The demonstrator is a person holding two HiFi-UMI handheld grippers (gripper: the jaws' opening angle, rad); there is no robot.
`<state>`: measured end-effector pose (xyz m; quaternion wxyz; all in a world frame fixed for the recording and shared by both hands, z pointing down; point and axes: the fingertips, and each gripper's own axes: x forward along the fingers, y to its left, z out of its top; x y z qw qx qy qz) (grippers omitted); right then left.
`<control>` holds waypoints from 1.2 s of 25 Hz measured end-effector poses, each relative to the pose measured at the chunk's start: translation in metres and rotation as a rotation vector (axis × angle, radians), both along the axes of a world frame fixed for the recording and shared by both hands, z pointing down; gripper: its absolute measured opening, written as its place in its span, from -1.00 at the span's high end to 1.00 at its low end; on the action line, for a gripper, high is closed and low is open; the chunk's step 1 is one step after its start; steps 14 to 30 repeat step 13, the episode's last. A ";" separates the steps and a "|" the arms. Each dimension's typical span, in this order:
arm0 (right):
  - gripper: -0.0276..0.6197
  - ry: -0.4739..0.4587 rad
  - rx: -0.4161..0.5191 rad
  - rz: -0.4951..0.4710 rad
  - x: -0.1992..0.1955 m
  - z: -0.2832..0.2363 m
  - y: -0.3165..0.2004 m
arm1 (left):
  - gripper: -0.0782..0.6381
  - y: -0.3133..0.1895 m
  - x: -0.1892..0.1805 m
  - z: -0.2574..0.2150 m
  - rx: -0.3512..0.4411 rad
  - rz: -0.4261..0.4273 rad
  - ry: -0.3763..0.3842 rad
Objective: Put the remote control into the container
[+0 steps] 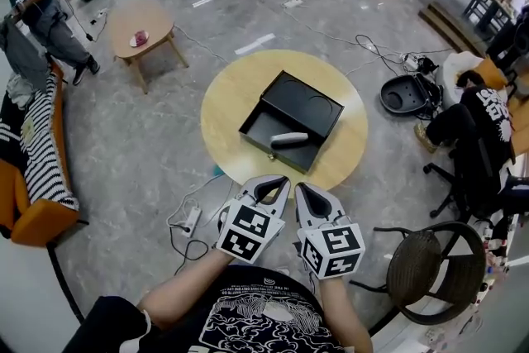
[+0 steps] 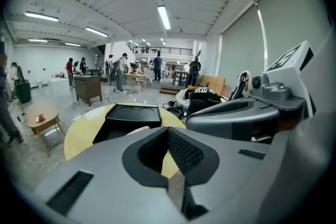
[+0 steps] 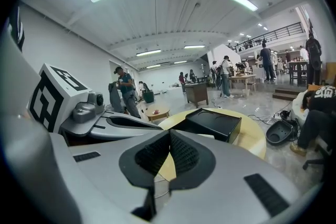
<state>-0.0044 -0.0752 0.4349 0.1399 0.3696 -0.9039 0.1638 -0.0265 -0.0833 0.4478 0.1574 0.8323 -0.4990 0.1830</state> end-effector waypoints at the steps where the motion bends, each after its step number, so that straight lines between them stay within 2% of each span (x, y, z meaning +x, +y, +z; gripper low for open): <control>1: 0.84 -0.002 0.002 -0.005 0.001 -0.001 0.002 | 0.74 0.002 0.001 -0.001 0.000 -0.006 -0.002; 13: 0.85 -0.006 0.008 -0.036 0.007 -0.013 0.013 | 0.74 0.015 0.010 -0.017 0.014 -0.025 -0.013; 30: 0.85 -0.006 0.008 -0.036 0.007 -0.013 0.013 | 0.74 0.015 0.010 -0.017 0.014 -0.025 -0.013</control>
